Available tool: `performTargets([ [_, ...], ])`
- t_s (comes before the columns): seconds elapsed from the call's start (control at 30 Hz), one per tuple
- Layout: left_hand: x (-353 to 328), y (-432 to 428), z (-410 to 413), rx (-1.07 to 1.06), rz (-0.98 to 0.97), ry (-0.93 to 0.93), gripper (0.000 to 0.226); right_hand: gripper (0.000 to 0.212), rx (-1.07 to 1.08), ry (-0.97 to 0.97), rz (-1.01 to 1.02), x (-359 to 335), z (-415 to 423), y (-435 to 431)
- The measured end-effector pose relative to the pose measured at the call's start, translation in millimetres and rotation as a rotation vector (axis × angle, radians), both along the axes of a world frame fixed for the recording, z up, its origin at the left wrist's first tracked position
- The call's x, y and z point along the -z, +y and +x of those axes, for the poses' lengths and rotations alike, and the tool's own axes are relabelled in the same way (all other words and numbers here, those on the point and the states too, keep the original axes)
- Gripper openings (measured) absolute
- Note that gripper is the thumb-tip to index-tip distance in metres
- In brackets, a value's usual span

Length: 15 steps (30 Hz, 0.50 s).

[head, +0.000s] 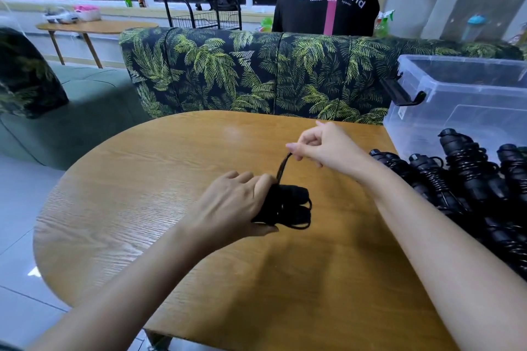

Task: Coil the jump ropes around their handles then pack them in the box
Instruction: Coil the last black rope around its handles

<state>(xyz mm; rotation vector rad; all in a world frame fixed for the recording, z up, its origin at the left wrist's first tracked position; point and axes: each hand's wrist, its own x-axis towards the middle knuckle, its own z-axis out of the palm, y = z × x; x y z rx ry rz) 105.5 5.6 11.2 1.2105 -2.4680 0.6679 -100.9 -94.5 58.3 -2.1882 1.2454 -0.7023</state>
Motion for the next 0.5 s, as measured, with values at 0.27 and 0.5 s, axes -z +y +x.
performTargets([
  [0.27, -11.2, -8.0, 5.3, -0.27, -0.02, 0.141, 0.067, 0.027, 0.12, 0.075, -0.288, 18.8, -4.0, 81.1],
  [0.5, -31.6, -12.4, 6.6, -0.463, 0.113, 0.429, 0.085, 0.023, 0.097, -0.1, -0.083, 42.0, 5.6, 107.5],
])
